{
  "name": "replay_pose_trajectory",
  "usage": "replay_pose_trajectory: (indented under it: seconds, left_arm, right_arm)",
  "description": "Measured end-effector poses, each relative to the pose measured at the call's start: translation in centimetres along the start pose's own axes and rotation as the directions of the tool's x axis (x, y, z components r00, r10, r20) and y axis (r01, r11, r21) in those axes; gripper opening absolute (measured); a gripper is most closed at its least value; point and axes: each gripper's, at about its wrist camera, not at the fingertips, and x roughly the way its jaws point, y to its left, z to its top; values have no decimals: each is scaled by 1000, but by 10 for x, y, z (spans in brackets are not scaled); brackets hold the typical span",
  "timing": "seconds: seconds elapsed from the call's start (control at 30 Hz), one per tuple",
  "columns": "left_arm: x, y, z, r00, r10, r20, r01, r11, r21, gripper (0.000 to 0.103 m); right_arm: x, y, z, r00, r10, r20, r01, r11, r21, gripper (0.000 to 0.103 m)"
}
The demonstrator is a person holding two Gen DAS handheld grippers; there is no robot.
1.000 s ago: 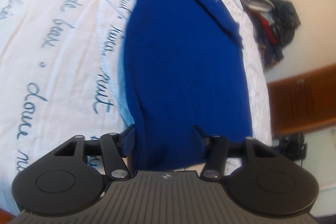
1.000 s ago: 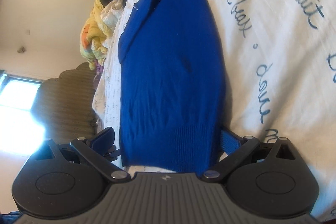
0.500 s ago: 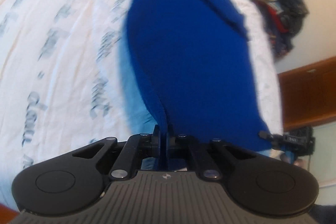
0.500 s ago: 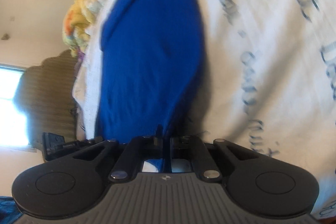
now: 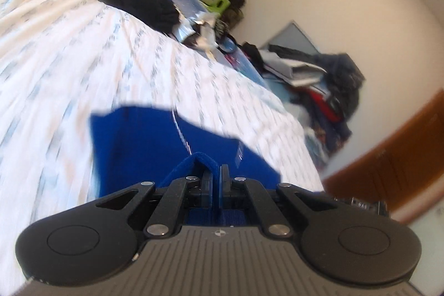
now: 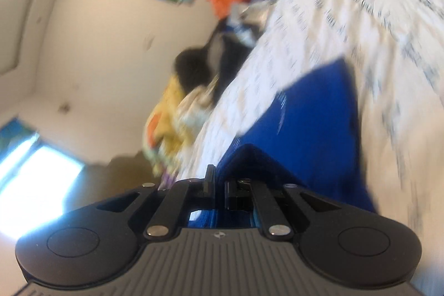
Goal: Fold small clothes
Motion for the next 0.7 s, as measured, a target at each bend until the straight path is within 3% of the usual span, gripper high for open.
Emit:
replay_pose_trajectory:
  seconds: [0.13,0.2,0.27,0.3,0.33,0.4,0.47,0.57,0.63,0.7]
  left_arm:
    - [68,14,47,992,127,-5,-127,992,9,3]
    - [96,31,61,975,221,-3,-221,975,8,3]
    - [102,47,68,971,237,19,-237,972,0,9]
    - [98,50,66,970,238,42,-237,971,-19,19]
    - [90,56,63,972,225,61,-223,974,-42,31]
    - [66,51,50,968,218,121,-214,976,-49,100]
    - [37,38,26,957,234,171,-240,970,18,102]
    - [-2,37,-20,953,277,120,-286,956,62,96]
    - [-18,49,-49,946,318,66,-320,947,24,93]
    - [-24,67,-71,950,313,-16,-313,948,-56,86]
  right_arm:
    - [60,-36,53,998,-65,17,64,993,99,9]
    - [84,-56,67,991,-128,38,121,982,144,13]
    - [101,-72,76,977,-199,78,181,963,200,42]
    - [102,-77,76,966,-230,120,200,955,219,67]
    - [100,-75,75,955,-250,161,214,954,209,78]
    - [84,-64,68,949,-226,219,199,970,140,86]
    - [66,-45,54,951,-225,211,224,974,32,87]
    - [29,-27,17,939,-307,151,327,936,-131,88]
    - [10,-28,-12,916,-392,88,402,897,-183,88]
    - [-6,-36,-37,896,-442,41,441,877,-189,88]
